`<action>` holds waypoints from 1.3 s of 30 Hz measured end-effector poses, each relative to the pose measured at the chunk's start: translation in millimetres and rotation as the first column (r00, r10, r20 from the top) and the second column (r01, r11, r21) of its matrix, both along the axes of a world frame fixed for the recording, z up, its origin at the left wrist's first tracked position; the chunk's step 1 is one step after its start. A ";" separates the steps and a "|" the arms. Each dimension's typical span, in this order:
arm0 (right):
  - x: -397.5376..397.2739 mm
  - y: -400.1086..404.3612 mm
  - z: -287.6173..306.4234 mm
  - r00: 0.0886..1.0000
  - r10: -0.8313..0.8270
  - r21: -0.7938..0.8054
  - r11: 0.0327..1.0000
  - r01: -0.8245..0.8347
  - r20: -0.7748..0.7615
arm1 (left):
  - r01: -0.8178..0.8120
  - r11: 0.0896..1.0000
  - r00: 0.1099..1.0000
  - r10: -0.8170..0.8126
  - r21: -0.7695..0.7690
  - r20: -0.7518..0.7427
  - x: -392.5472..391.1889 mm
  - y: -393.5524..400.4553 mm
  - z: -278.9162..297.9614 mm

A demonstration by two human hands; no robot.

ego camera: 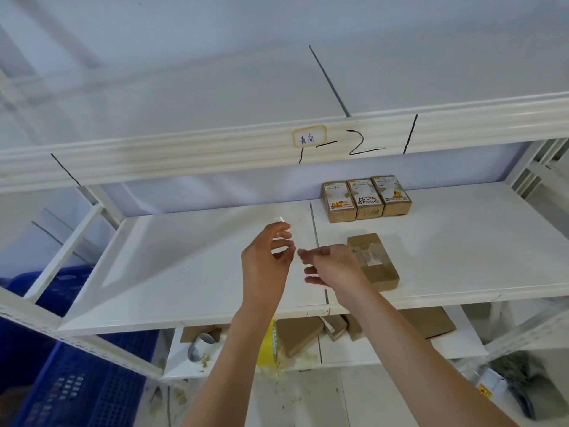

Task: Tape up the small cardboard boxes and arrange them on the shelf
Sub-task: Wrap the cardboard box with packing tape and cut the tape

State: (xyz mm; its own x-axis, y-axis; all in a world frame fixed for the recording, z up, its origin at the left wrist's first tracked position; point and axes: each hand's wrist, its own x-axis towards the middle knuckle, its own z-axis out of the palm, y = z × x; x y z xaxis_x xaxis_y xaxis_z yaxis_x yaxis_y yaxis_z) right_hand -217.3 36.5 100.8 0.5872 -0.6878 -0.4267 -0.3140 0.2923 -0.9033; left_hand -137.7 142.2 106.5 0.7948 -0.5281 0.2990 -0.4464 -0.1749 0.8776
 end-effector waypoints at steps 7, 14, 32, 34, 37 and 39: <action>-8.5 -3.4 -2.7 0.997 0.028 0.148 0.988 -0.038 0.067 | -0.049 0.998 0.995 0.051 0.026 -0.085 3.1 0.7 -4.9; -15.1 4.1 -14.4 0.993 0.122 -0.241 0.963 -0.120 -0.010 | -0.162 0.985 0.877 0.115 -0.062 -0.466 7.9 3.0 -9.5; -37.9 11.6 -28.7 0.957 0.288 -0.638 0.741 -0.210 0.020 | -0.150 0.980 0.686 0.009 -0.130 -0.727 9.1 1.7 -12.3; -41.0 11.3 -28.3 0.953 0.302 -0.644 0.736 -0.210 0.034 | -0.154 0.980 0.673 0.010 -0.127 -0.740 10.7 2.0 -10.9; -45.7 10.2 -24.7 0.934 0.351 -0.639 0.733 -0.233 0.062 | -0.148 0.981 0.659 0.003 -0.126 -0.752 15.0 5.0 -9.8; -47.6 10.3 -21.4 0.912 0.408 -0.635 0.714 -0.295 0.036 | -0.128 0.985 0.677 0.002 -0.114 -0.736 17.0 6.9 -8.7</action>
State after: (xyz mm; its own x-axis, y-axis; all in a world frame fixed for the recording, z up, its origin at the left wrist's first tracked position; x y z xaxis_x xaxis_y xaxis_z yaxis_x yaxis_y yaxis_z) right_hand -265.0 46.8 79.4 0.8599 -0.4939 0.1290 -0.1150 -0.4336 -0.8938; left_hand -120.7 149.1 97.8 0.8224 -0.4672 -0.3246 0.3557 -0.0231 0.9343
